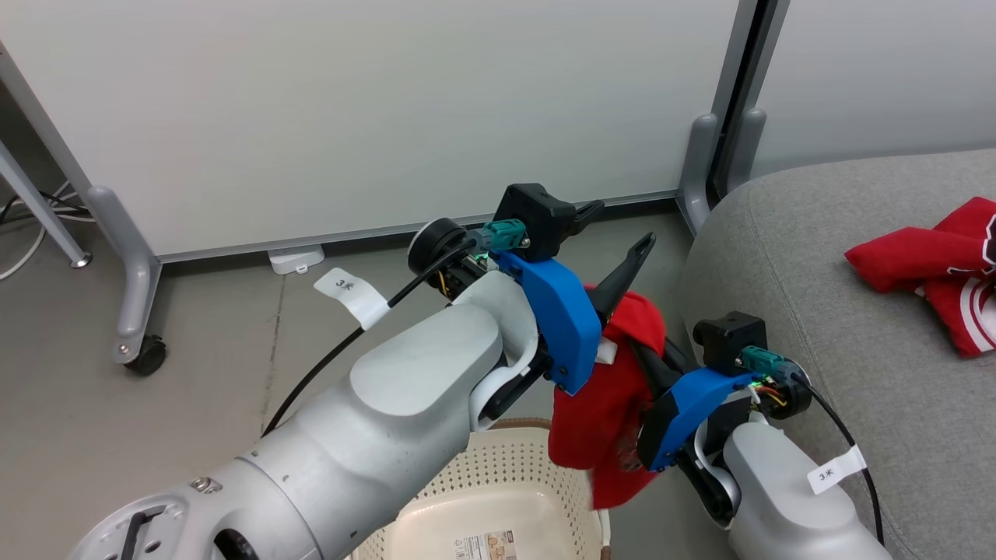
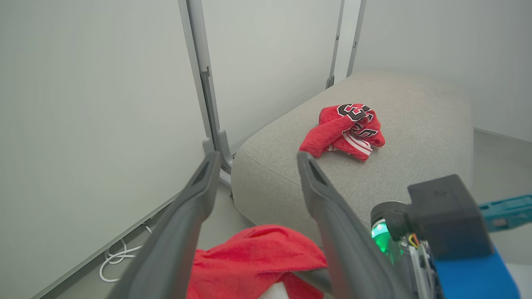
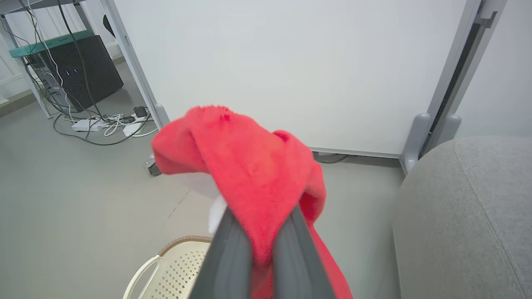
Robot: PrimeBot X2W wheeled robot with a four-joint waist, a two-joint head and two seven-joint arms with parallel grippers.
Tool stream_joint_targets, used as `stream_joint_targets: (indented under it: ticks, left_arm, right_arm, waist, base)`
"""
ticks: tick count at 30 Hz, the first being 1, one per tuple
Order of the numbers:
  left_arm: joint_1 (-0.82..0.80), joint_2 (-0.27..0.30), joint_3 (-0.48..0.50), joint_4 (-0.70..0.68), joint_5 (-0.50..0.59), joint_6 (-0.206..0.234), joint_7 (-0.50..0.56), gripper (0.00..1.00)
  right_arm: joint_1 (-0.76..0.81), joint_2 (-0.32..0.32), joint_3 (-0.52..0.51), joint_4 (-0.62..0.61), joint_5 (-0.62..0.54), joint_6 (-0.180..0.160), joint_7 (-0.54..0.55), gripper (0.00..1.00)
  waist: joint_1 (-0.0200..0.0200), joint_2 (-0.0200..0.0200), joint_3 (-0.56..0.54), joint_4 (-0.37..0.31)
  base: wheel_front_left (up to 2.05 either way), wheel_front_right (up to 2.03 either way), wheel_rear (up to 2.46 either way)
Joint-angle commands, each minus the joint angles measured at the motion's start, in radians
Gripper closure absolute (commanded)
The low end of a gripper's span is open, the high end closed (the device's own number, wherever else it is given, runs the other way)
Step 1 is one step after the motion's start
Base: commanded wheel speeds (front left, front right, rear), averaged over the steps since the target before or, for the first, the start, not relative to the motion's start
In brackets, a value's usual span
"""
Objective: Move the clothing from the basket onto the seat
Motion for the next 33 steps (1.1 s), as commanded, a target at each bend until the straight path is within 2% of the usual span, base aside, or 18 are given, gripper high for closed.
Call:
stream_joint_targets:
  ticks: [1,8,13,18,28,33]
  left_arm:
    - [0.008,0.0,-0.002,0.007,0.001,0.004,-0.008,0.0]
    - [0.022,0.011,0.019,0.024,-0.007,0.012,-0.053,0.0]
    - [0.057,0.045,0.035,0.021,0.002,0.025,-0.102,0.0]
    - [0.124,0.108,0.082,-0.029,0.037,0.033,-0.135,0.0]
    - [0.459,0.256,0.437,-0.347,0.31,0.069,-0.138,0.0]
    - [0.646,0.282,0.623,-0.469,0.43,0.047,-0.138,0.0]
  right_arm:
    - [-0.022,-0.002,-0.002,0.003,-0.002,0.0,-0.005,1.0]
    - [-0.02,-0.002,-0.014,-0.004,-0.01,0.0,-0.005,1.0]
    - [-0.012,-0.001,-0.031,-0.014,-0.02,0.0,-0.005,1.0]
    - [0.001,-0.001,-0.04,-0.027,-0.033,0.0,-0.005,1.0]
    - [-0.007,-0.001,-0.046,-0.062,-0.046,0.0,-0.005,1.0]
    - [-0.009,-0.001,-0.048,-0.092,-0.056,0.0,-0.004,1.0]
  waist:
    - [0.0,0.0,0.0,0.0]
    - [0.0,0.0,0.002,-0.002]
    - [0.0,0.0,0.007,-0.003]
    - [0.0,0.0,0.017,-0.01]
    - [0.0,0.0,0.047,-0.062]
    - [0.0,0.0,0.065,-0.108]
  base:
    - [0.0,0.0,0.0]
    - [0.0,0.0,0.0]
    - [0.0,0.0,0.0]
    - [0.0,0.0,0.0]
    - [0.0,0.0,0.0]
    - [0.0,0.0,0.0]
